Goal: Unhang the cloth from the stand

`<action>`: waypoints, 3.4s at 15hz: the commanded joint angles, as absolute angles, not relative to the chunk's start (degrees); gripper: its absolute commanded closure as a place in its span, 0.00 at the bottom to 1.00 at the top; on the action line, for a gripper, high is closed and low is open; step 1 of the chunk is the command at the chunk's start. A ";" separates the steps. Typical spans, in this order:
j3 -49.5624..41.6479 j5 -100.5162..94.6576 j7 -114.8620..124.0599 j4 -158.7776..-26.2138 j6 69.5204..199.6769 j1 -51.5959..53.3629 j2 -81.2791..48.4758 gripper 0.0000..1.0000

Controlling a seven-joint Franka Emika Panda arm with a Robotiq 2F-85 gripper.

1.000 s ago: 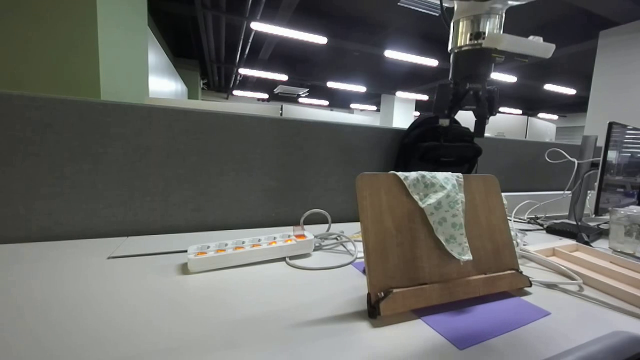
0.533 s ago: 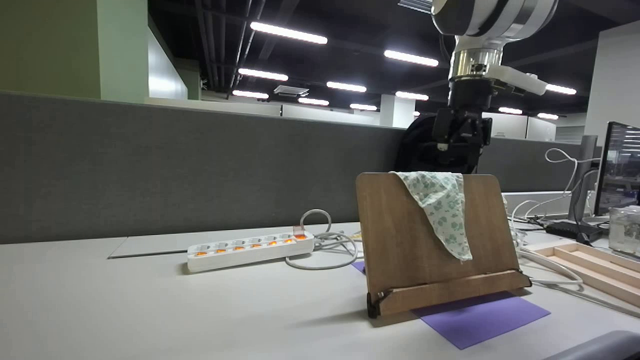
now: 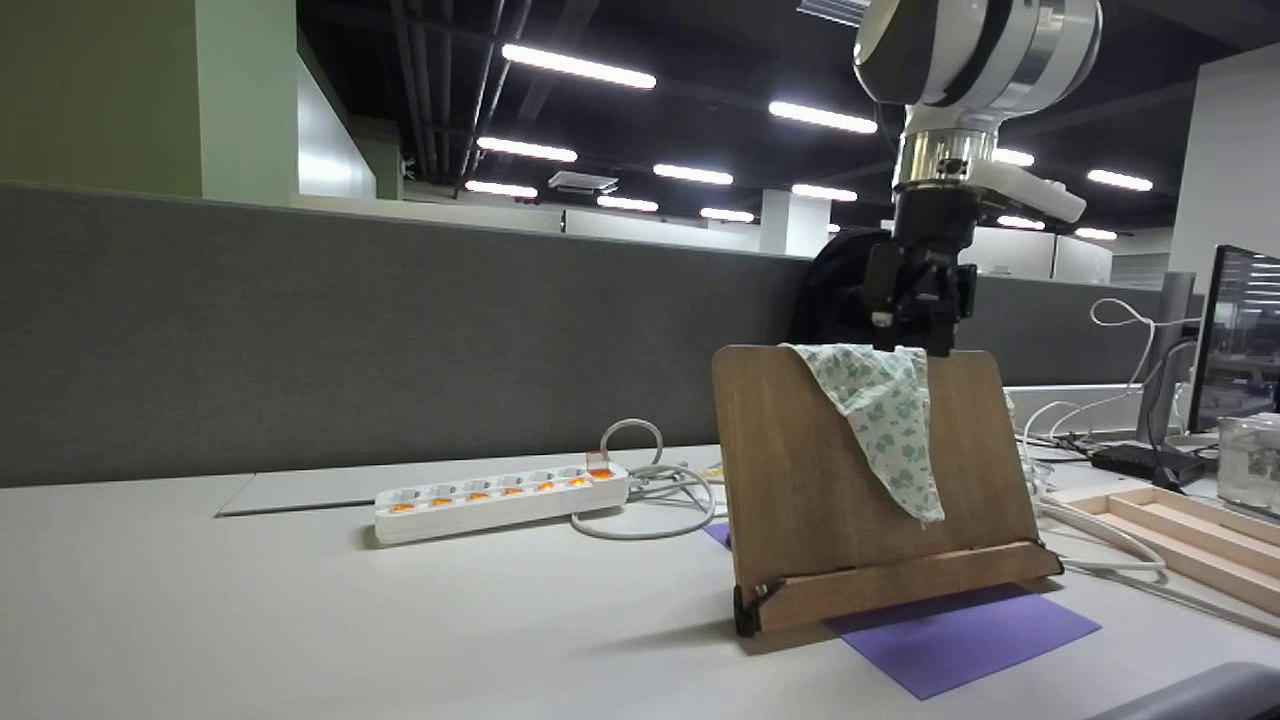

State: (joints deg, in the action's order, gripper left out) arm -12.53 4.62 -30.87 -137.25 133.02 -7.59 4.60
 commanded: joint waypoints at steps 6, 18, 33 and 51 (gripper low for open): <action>-11.76 3.03 -24.36 -135.93 142.86 -8.84 -0.27 0.25; -10.07 2.62 -24.48 -135.89 138.94 -8.04 1.52 0.99; 7.55 -3.10 -15.47 -115.09 116.92 7.63 -6.43 0.99; 11.80 -12.18 -0.87 -112.71 116.44 19.10 -24.32 0.43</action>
State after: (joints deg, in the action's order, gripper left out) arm 11.03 -14.29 -2.54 -114.99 122.56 19.14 -23.96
